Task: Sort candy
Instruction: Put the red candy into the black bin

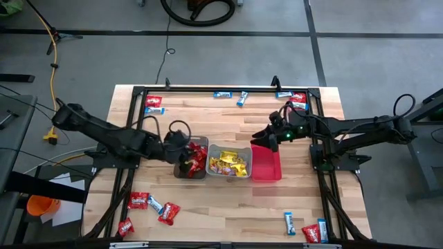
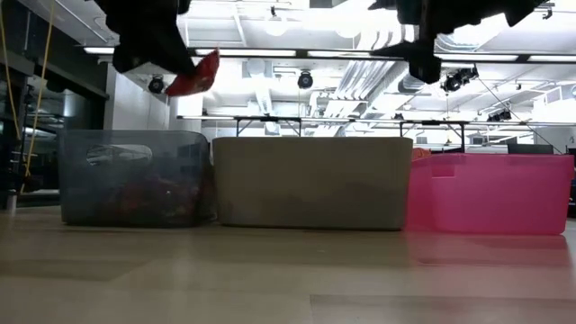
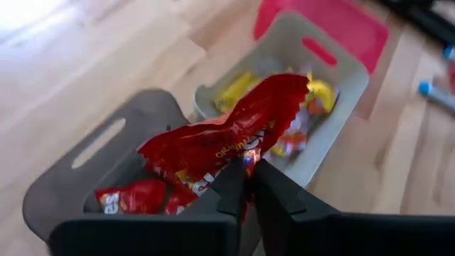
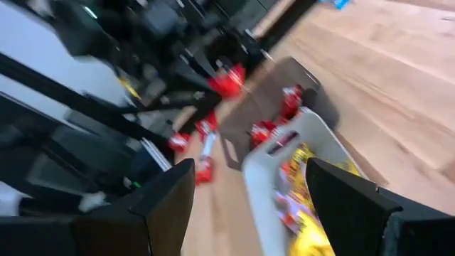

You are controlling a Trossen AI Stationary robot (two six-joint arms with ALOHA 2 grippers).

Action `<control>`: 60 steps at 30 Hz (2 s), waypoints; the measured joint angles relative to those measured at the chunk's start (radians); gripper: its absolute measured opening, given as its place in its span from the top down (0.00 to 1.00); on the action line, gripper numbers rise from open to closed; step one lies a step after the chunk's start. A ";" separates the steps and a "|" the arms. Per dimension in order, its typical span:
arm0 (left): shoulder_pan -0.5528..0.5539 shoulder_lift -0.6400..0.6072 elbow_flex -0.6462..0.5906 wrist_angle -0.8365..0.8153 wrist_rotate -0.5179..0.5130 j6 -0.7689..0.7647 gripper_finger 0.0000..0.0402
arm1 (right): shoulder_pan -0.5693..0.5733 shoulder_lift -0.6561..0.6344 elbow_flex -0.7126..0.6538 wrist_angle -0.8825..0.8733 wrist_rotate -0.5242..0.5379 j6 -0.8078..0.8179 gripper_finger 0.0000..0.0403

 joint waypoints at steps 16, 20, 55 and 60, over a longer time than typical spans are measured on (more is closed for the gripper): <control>0.025 -0.045 0.000 -0.065 0.176 0.249 0.42 | 0.109 0.000 0.000 0.172 0.032 0.138 0.35; 0.019 -0.067 0.000 -0.023 0.217 0.229 0.40 | 0.128 0.000 0.000 0.171 0.073 0.129 0.35; 0.016 -0.484 -0.559 0.989 -0.084 0.202 0.39 | 0.128 0.000 0.000 0.172 0.091 0.051 0.35; 0.016 -0.556 -0.581 0.980 -0.100 0.231 0.39 | 0.128 0.000 0.000 0.164 0.259 0.052 0.35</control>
